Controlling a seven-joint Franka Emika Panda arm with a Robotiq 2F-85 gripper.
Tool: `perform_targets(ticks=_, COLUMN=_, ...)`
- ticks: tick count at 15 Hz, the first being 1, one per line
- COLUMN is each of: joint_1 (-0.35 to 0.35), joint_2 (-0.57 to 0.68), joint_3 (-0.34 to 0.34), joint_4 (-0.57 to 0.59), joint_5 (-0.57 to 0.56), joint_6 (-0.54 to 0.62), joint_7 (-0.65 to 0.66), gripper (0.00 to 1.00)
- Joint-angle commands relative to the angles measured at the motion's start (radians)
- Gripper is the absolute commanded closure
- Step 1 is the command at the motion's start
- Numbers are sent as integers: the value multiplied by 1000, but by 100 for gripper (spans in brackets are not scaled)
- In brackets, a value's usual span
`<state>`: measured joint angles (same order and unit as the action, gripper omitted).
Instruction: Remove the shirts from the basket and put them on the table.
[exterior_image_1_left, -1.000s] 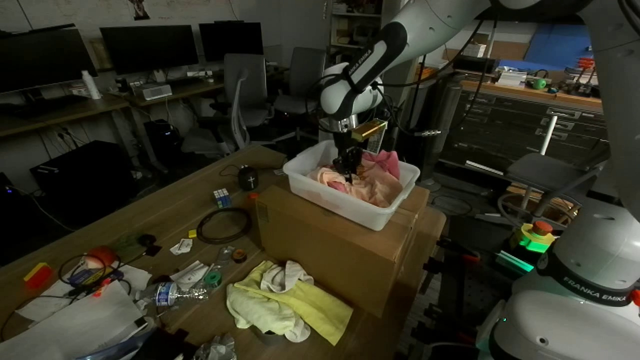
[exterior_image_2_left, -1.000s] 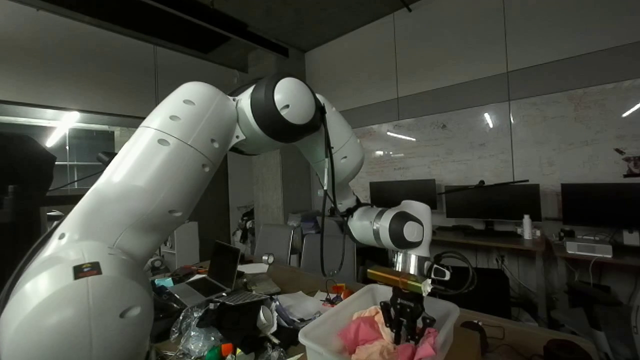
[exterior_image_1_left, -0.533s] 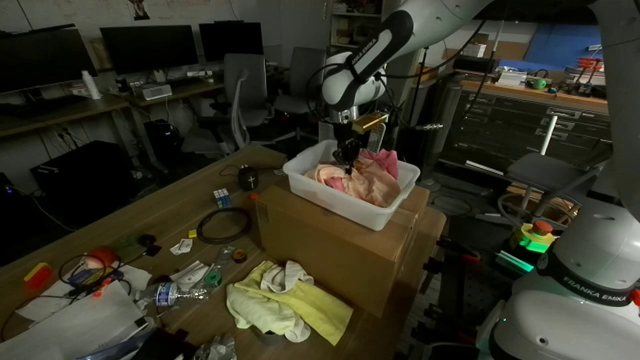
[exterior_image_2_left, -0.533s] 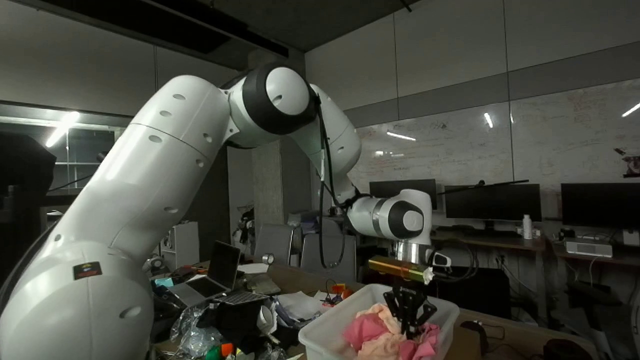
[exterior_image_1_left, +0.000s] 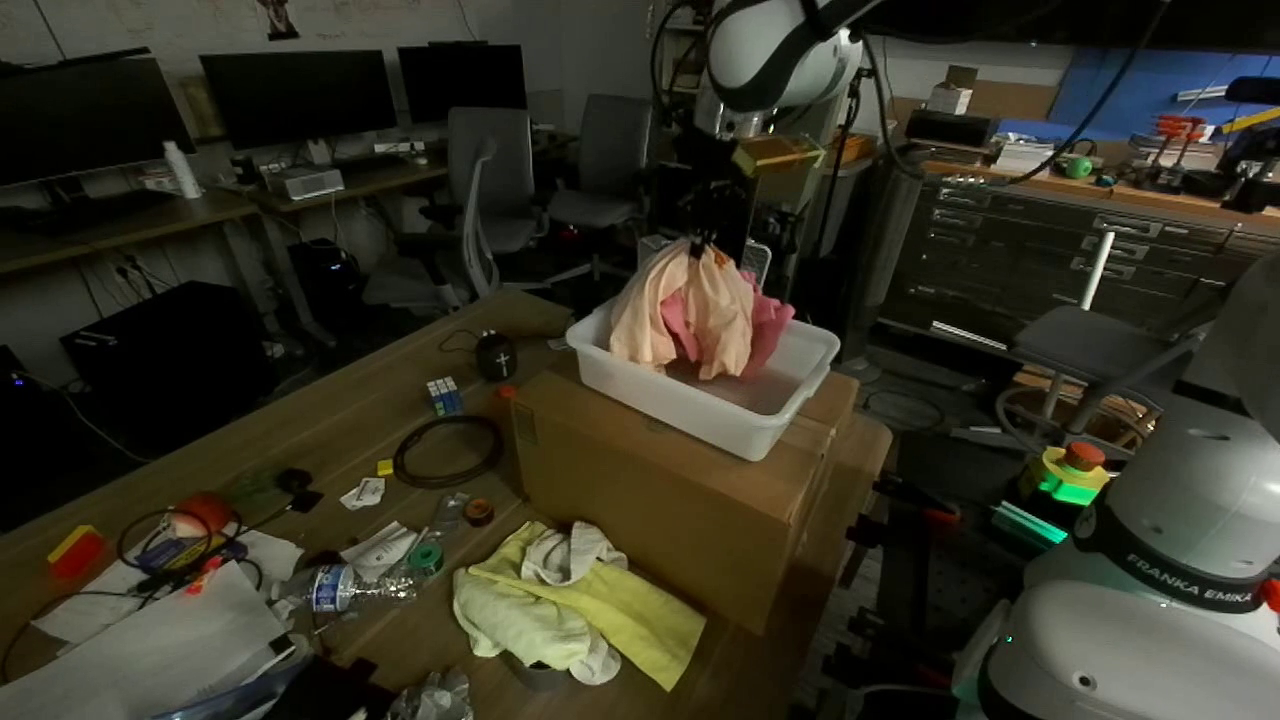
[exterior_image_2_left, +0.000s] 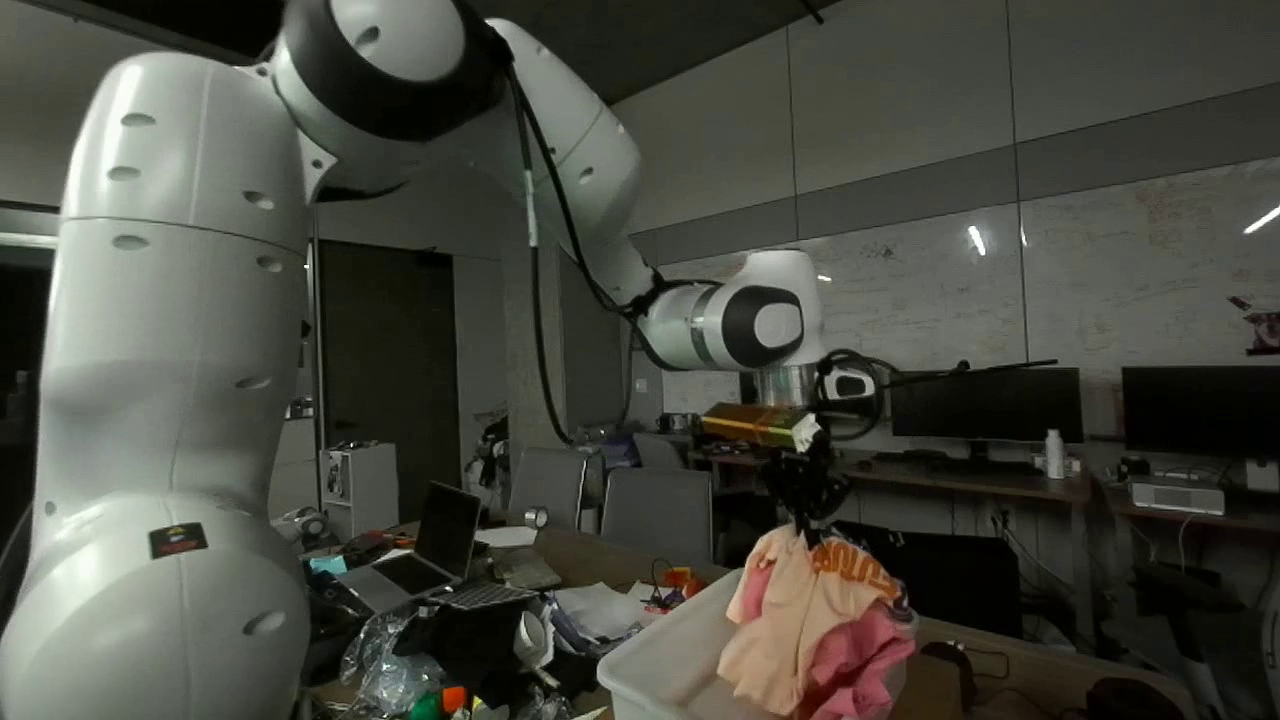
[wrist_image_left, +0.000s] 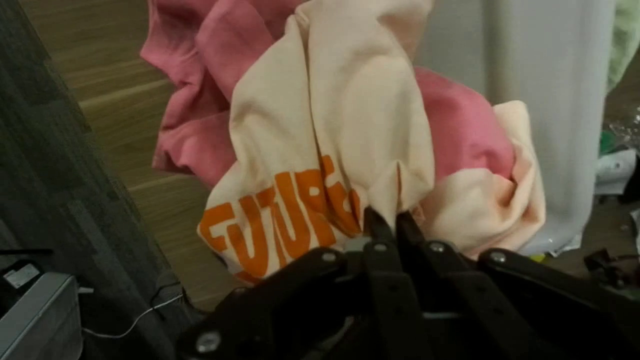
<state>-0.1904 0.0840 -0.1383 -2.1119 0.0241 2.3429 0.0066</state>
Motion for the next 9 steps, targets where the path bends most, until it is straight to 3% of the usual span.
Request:
perform_targets(ticks=1, joint_1=36, joint_2=-225, joint_3=7, joint_4=-141, joint_5=-24, joint_6=69, joint_7=135, gripper=98)
perform_targets(ticks=6, joint_1=42, joint_2=-378, joint_3=67, joint_4=-193, joint_5=-81, joint_6=55, joint_7=259, gripper=98)
perform_targets(ticks=9, joint_1=50, joint_2=-423, joint_3=100, joint_4=-204, joint_5=-78, joint_6=23, joint_7=264, gripper=98)
